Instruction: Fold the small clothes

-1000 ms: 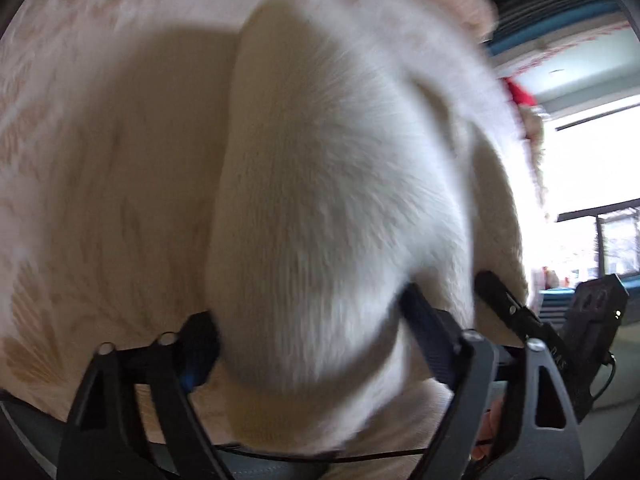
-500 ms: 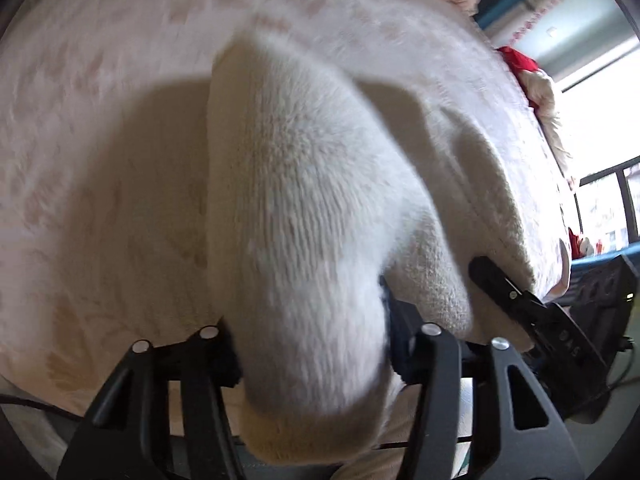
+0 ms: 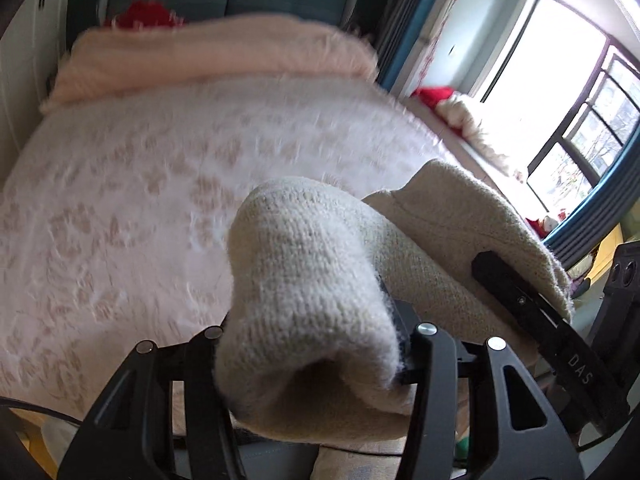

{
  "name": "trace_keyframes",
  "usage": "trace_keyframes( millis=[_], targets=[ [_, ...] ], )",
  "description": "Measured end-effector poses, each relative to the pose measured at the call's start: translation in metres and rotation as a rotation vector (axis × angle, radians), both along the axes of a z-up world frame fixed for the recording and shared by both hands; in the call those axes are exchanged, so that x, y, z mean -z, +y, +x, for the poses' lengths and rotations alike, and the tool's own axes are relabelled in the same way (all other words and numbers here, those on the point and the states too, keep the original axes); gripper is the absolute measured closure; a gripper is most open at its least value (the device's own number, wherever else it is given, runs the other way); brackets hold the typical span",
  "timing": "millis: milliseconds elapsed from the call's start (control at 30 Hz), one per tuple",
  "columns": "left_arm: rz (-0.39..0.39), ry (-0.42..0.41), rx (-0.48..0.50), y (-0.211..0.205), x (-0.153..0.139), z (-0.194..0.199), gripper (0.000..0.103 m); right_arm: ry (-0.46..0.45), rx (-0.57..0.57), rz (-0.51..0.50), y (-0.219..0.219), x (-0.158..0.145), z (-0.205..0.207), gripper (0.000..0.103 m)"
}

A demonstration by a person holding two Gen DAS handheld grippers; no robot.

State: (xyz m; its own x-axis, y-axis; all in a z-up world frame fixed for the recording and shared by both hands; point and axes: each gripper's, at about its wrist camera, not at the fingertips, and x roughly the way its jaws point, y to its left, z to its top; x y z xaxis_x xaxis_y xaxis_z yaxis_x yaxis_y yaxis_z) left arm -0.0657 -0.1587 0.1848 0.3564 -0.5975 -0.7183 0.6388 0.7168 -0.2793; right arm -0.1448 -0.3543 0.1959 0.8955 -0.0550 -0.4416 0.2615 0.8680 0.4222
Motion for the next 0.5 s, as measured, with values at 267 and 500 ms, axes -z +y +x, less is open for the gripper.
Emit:
trace_keyframes(
  millis=[267,500],
  targets=[
    [-0.081,-0.207,-0.041,0.034,-0.077,-0.032,0.055,-0.173,-0.030,-0.173,0.050,-0.067,-0.018,0.064],
    [-0.122,-0.311,-0.094,0.075,-0.113,-0.035,0.054,-0.275,-0.091,-0.253,0.085,-0.108,-0.009,0.064]
  ],
)
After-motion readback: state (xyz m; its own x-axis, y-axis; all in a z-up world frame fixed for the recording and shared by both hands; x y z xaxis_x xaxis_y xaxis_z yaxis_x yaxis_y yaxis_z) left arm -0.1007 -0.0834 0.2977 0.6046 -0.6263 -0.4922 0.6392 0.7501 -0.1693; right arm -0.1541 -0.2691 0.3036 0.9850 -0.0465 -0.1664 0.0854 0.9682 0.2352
